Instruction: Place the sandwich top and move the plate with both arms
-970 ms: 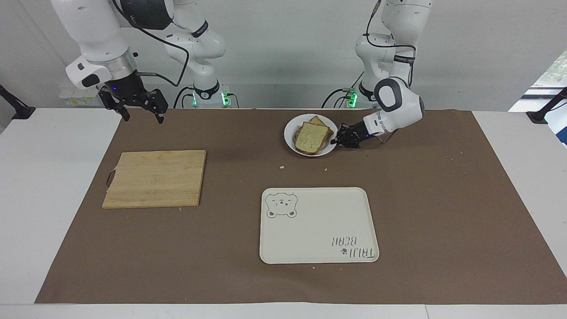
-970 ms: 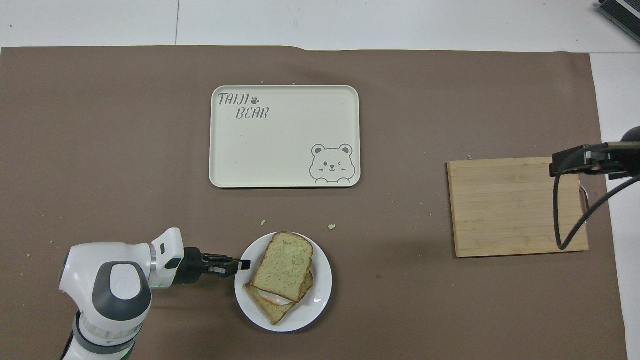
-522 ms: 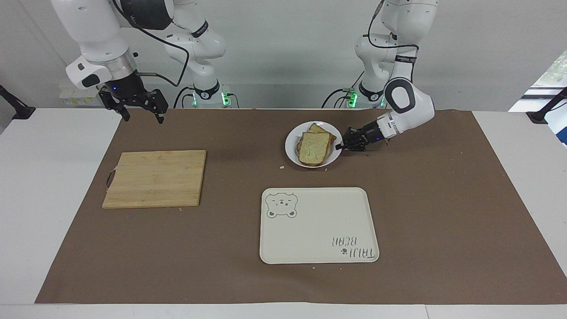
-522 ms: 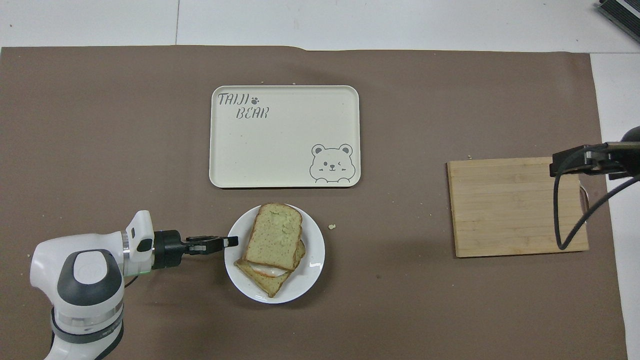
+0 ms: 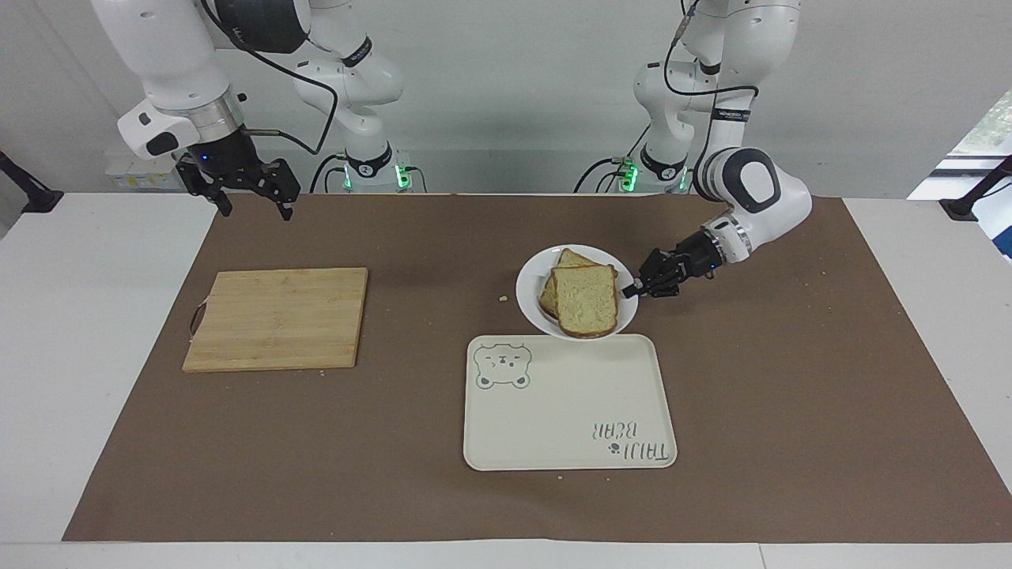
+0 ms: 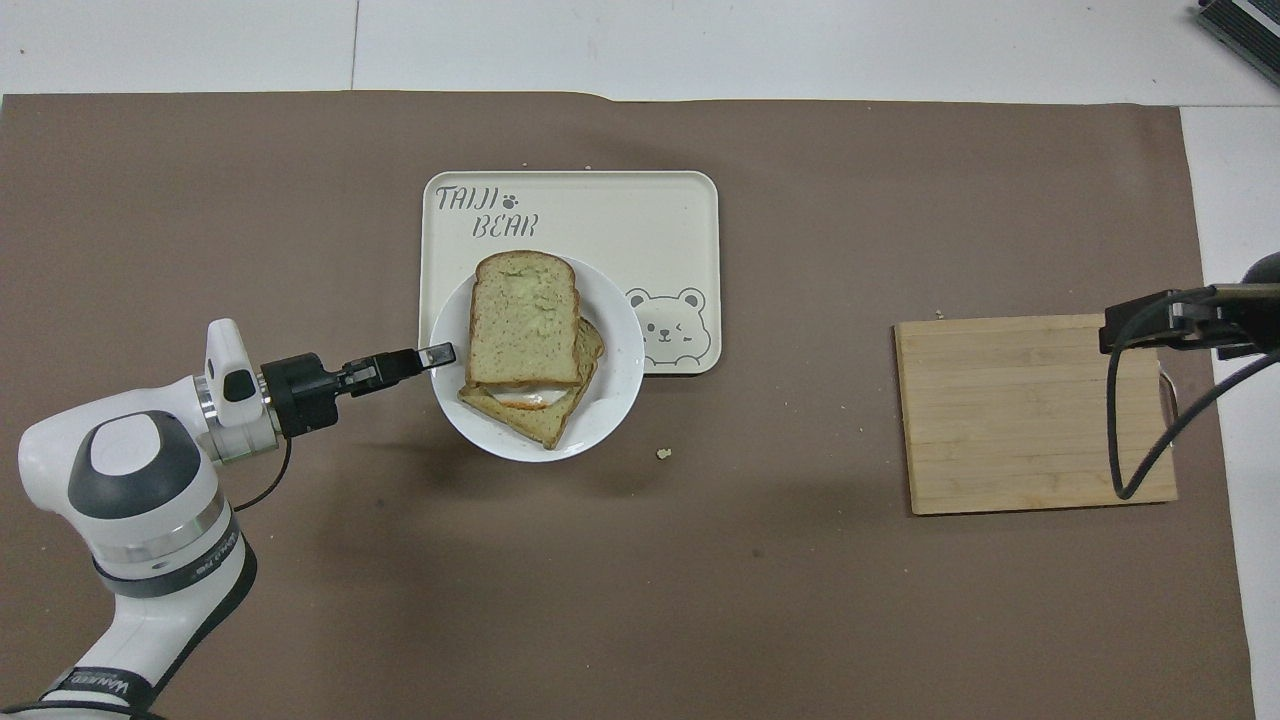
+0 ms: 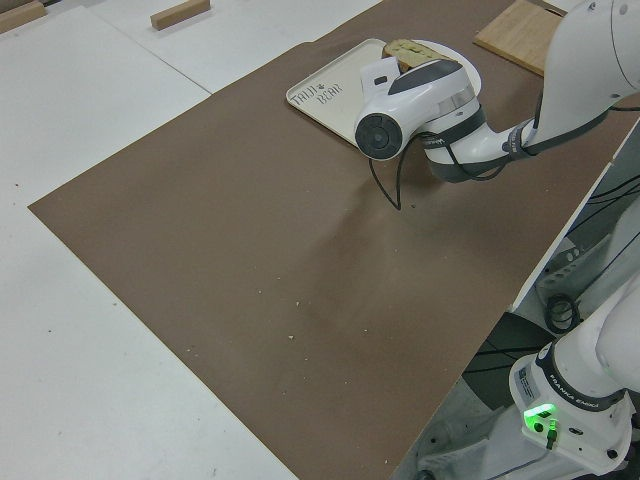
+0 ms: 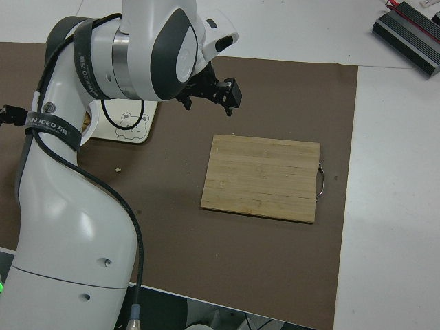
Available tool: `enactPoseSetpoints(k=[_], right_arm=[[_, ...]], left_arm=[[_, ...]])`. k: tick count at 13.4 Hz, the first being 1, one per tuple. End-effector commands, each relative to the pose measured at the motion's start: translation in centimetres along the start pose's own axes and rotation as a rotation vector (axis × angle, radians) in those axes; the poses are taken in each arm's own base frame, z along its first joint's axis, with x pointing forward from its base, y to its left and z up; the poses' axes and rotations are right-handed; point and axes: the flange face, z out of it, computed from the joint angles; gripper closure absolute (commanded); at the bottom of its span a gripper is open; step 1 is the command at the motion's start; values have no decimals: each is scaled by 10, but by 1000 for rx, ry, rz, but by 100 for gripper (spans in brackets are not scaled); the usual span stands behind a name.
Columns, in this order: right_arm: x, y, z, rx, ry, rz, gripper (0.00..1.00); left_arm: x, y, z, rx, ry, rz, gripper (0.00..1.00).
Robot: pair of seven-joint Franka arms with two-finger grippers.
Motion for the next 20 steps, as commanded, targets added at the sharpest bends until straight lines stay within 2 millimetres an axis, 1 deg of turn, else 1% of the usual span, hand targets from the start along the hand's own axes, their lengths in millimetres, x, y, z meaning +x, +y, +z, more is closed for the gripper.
enactPoseSetpoints(k=[1, 2, 3, 5, 6, 8, 11, 12, 13, 14, 15, 16, 17, 18, 19, 20], right_arm=[[3, 1, -2, 18, -11, -13, 0], [3, 0, -2, 20, -11, -13, 0], [3, 0, -2, 20, -11, -13, 0], [3, 1, -2, 18, -11, -13, 0], [3, 1, -2, 18, -11, -13, 0], [3, 1, -2, 18, -11, -13, 0], [3, 0, -2, 20, -11, -13, 0], [3, 0, -2, 20, -11, -13, 0], [3, 0, -2, 18, -11, -13, 0], [3, 0, -2, 20, -11, -13, 0], [3, 0, -2, 20, -11, -13, 0], [3, 1, -2, 18, -11, -12, 0], [3, 0, -2, 20, -11, -13, 0], [3, 0, -2, 20, -11, -12, 0], [3, 1, -2, 18, -11, -13, 0], [3, 0, -2, 20, -11, -13, 0]], left_arm=[[48, 2, 16, -12, 64, -42, 100], [55, -4, 22, 4, 80, -52, 100], [59, -17, 32, 13, 97, -80, 100], [74, -27, 48, 16, 104, -82, 100], [75, -32, 56, 30, 102, -83, 100], [75, -34, 76, 64, 104, -74, 100], [70, -48, 85, 124, 116, -81, 100], [66, -46, 92, 137, 105, -70, 100], [65, -46, 92, 148, 103, -62, 100], [66, -44, 92, 148, 103, -58, 89], [66, -43, 92, 146, 103, -60, 71], [66, -39, 91, 144, 103, -61, 61], [67, -33, 90, 152, 97, -54, 45], [71, -27, 84, 169, 98, -45, 35], [74, -22, 77, 200, 109, -28, 28], [78, -17, 71, 231, 126, 0, 16]])
